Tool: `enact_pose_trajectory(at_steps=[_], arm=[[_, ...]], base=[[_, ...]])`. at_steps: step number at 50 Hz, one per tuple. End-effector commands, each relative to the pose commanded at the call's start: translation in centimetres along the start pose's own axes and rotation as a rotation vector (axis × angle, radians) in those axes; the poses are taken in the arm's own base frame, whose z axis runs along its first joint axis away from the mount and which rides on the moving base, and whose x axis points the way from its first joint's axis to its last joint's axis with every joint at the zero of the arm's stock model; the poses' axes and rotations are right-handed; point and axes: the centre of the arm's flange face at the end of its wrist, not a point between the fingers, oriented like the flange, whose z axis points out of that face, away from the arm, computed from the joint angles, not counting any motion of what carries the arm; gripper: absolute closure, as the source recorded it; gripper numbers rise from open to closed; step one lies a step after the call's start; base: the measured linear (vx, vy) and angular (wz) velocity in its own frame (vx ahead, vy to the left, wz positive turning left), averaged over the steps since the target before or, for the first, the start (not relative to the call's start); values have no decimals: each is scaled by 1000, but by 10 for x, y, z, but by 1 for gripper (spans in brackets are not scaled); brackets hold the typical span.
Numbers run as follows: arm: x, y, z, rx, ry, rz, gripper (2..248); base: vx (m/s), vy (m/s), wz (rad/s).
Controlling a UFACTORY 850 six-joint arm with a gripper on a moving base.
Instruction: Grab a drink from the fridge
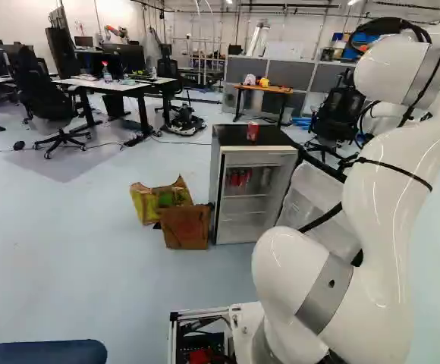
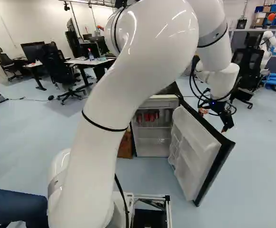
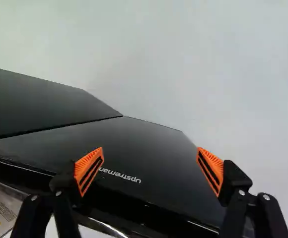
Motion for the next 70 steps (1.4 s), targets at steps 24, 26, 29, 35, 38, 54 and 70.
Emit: enact_pose_trajectory(at_steps=[24, 26, 29, 35, 38, 54, 70], arm=[[-37, 5, -11, -5, -48, 5, 3], [-40, 5, -12, -5, -51, 4, 3], [-45, 5, -14, -5, -56, 4, 3], [-56, 4, -17, -6, -67, 2, 3], [-62, 4, -18, -6, -72, 1, 3], [-90, -2, -25, -6, -97, -13, 3], [-117, -13, -31, -10, -118, -52, 3]], base=[[0, 0, 0], [0, 0, 0], [0, 0, 0], [0, 0, 0], [0, 0, 0], [0, 0, 0], [0, 0, 0]])
